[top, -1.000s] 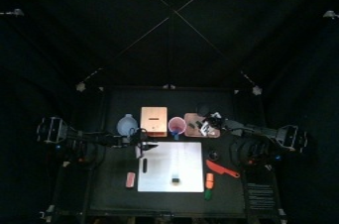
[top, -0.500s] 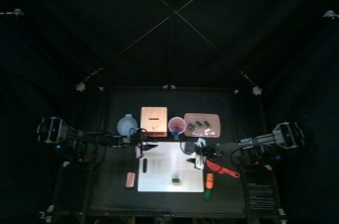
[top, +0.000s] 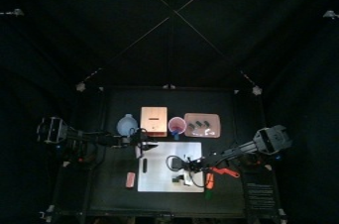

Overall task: Place sushi on board then cut the sushi with the knife then place the pieces on the plate
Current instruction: Place the 4 sushi pieces on the plate

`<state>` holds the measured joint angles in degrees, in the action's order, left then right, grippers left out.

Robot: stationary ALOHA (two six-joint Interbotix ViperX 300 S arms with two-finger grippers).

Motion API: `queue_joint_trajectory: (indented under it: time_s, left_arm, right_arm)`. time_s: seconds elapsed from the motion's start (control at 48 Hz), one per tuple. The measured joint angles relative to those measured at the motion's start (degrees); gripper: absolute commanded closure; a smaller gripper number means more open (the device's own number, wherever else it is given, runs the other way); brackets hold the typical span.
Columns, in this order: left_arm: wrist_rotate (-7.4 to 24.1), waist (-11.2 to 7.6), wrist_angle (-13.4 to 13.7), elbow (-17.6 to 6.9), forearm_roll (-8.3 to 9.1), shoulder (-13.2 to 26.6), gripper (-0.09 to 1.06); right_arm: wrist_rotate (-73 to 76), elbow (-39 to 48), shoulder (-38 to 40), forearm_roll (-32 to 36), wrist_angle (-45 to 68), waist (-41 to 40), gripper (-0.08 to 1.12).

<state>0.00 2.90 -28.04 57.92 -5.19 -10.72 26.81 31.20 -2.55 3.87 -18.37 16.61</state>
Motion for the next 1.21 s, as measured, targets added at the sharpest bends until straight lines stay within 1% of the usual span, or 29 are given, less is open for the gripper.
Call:
queue_joint_trajectory:
  time_s: [0.25, 0.5, 0.646, 0.708, 0.854, 0.938, 1.062, 1.208]
  left_arm:
    - [0.1, 0.00, 0.0, 0.0, 0.09, 0.1, 0.30]
    - [0.1, 0.00, 0.0, 0.0, 0.09, 0.1, 0.30]
    - [0.1, -0.09, 0.0, 0.1, 0.09, 0.0, 0.30]
    - [0.1, -0.09, 0.0, 0.2, 0.09, 0.0, 0.30]
    - [0.1, -0.18, 0.0, 0.3, 0.00, 0.0, 0.30]
    - [0.1, -0.18, 0.0, 0.3, 0.09, 0.1, 0.30]
    - [0.1, -0.26, 0.0, 0.3, 0.09, 0.1, 0.30]
    - [0.1, -0.26, 0.0, 0.3, 0.00, 0.1, 0.30]
  right_arm:
    - [0.0, -2.4, -3.4, -1.5, 0.0, 1.1, 0.22]
    - [0.0, -3.7, -7.4, -1.6, -0.1, 1.2, 0.22]
    - [0.0, -3.8, -9.1, -1.5, -0.2, 1.3, 0.23]
    - [0.0, -3.9, -9.4, -1.3, -0.2, 1.3, 0.25]
    - [0.0, -3.9, -9.5, -1.0, -0.2, 1.1, 0.36]
    - [0.0, -3.9, -9.4, -0.6, -0.4, 1.1, 0.40]
    - [-0.3, -2.7, -7.9, -0.6, -3.9, 0.7, 0.40]
    - [0.1, -0.4, -2.0, 0.0, -8.3, -2.0, 0.40]
